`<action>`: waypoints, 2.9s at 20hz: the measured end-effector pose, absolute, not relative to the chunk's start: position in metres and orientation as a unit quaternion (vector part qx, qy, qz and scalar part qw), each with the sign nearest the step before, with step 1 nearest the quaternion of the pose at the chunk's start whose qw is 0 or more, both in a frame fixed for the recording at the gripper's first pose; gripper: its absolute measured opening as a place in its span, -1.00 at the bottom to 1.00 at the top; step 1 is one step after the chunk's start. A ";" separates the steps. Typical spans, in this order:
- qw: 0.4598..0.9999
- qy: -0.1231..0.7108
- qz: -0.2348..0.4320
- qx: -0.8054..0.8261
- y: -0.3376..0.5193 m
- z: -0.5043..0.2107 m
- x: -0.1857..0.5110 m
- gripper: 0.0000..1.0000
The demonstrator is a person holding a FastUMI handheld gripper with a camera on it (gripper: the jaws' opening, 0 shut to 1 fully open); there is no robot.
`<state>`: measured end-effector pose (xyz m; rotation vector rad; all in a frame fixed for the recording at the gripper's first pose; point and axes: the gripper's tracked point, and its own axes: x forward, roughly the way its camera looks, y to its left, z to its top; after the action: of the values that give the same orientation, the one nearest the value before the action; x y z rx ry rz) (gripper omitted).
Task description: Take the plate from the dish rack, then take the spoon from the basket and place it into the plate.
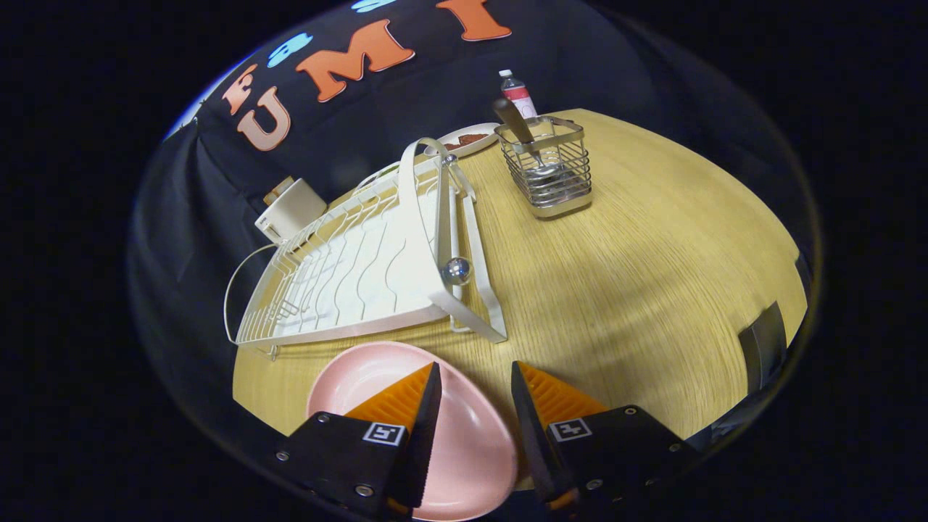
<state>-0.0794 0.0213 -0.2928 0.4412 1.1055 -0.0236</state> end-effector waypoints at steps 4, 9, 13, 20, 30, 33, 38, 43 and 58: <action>0.842 0.502 -0.009 0.197 0.019 -0.283 -0.070 0.16; 0.871 0.460 -0.027 0.171 -0.009 -0.260 -0.055 0.18; 0.894 0.418 -0.036 0.156 -0.029 -0.236 -0.037 0.28; 0.930 0.347 -0.079 0.095 -0.074 -0.207 0.014 0.38; 0.948 0.302 -0.095 -0.033 -0.093 -0.222 0.076 0.34; 0.950 0.294 -0.095 -0.056 -0.096 -0.228 0.082 0.14; 0.955 0.278 -0.086 -0.056 -0.100 -0.231 0.088 -0.22; 0.957 0.279 -0.066 -0.037 -0.095 -0.234 0.090 -0.58; 0.971 0.231 -0.056 -0.037 -0.097 -0.166 0.112 -0.75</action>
<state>0.1125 -0.0965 -0.1657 -0.0751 0.4661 -0.1128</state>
